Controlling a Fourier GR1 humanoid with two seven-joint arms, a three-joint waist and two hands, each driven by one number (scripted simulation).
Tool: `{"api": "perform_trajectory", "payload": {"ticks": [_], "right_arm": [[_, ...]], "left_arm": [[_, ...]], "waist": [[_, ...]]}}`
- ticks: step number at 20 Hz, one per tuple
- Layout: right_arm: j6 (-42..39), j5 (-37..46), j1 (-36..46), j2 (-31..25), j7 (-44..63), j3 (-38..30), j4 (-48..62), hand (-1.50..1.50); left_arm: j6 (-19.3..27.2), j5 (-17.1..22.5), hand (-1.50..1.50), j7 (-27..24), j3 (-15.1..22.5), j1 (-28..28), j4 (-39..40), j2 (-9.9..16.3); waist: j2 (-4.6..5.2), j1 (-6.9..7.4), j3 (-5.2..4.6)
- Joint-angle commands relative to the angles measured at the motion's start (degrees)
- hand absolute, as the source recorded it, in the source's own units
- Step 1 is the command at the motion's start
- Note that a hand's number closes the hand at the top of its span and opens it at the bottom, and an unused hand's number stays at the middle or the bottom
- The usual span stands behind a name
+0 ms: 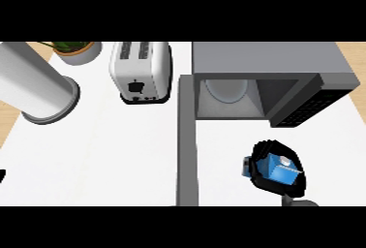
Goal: Pick up the milk, place it into the microwave and close the microwave
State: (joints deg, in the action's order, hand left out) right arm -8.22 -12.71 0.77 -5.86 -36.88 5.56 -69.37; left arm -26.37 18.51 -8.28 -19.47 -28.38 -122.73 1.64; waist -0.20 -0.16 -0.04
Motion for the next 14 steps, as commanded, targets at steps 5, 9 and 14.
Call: {"api": "perform_trajectory", "payload": {"ticks": [5,9,14], "right_arm": [[10.05,3.69,-11.59,5.06,14.22,8.84,-24.83,1.50],[12.51,3.00,-11.32,5.43,18.20,8.38,-28.00,1.50],[23.71,7.13,-7.03,5.82,24.85,16.18,-34.25,1.50]], "left_arm": [[-3.48,1.85,-1.50,-1.77,-2.78,0.80,3.33,0.30],[-3.07,1.41,-1.50,-0.48,-1.39,-1.87,-0.04,-1.51],[-2.22,5.20,-1.50,3.93,-5.76,1.15,-0.08,0.84]], "waist": [[0.04,-0.02,-0.01],[0.12,0.35,0.03],[0.13,0.36,0.04]]}}
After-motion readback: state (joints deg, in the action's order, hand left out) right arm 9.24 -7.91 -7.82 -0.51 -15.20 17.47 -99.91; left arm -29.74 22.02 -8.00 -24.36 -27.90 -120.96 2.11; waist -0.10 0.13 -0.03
